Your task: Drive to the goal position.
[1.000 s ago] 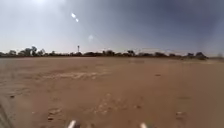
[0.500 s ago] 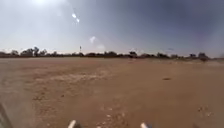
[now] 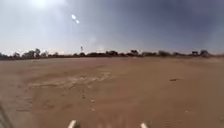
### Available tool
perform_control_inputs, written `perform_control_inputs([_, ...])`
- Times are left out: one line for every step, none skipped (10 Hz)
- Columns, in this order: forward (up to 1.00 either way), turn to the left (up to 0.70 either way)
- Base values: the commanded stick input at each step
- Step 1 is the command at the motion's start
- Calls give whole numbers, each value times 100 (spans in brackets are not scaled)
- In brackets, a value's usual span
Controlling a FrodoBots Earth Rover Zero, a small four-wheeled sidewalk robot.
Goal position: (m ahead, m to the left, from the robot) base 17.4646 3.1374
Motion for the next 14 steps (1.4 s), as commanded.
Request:
perform_control_inputs([70, 0])
perform_control_inputs([70, 0])
perform_control_inputs([70, 0])
perform_control_inputs([70, 0])
perform_control_inputs([70, 0])
perform_control_inputs([70, -8])
perform_control_inputs([70, -26])
perform_control_inputs([70, -27])
perform_control_inputs([70, -10])
perform_control_inputs([70, 0])
perform_control_inputs([70, 0])
perform_control_inputs([70, 0])
perform_control_inputs([70, 0])
perform_control_inputs([70, 0])
